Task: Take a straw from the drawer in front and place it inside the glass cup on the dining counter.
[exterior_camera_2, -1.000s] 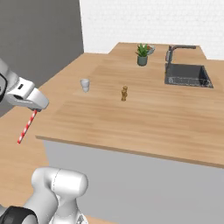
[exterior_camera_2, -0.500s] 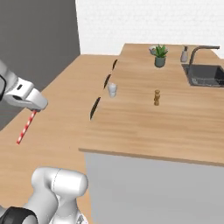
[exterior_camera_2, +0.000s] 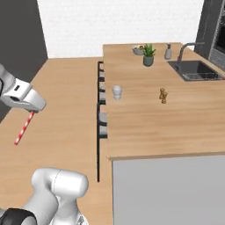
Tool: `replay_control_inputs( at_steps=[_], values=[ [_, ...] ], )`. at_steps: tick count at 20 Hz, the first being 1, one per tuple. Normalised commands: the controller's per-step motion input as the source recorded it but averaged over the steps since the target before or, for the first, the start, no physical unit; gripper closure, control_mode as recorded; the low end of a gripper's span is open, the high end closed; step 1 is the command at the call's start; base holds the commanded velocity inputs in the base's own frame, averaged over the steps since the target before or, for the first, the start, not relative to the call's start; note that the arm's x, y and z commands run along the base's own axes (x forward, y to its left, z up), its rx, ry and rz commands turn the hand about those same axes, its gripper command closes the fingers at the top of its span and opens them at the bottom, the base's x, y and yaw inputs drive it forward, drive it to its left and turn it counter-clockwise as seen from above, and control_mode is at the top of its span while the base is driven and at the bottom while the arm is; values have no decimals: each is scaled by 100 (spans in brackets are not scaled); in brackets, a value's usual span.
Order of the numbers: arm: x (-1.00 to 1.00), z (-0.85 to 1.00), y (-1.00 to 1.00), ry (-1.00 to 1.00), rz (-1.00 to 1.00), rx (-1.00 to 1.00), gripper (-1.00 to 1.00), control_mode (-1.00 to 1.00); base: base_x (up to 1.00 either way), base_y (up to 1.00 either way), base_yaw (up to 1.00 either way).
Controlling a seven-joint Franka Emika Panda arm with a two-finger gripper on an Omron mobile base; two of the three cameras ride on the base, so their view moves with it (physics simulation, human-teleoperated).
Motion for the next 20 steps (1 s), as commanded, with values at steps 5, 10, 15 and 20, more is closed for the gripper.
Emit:
replay_control_inputs(
  at_steps=[5,10,15,20],
  values=[
    [0,0,0,0,0,0,100,100,47,71,-51],
    [0,0,0,0,0,0,100,100,41,62,-53],
    [0,0,0,0,0,0,100,100,36,75,-54],
    [0,0,0,0,0,0,100,100,19,88,-55]
  ],
)
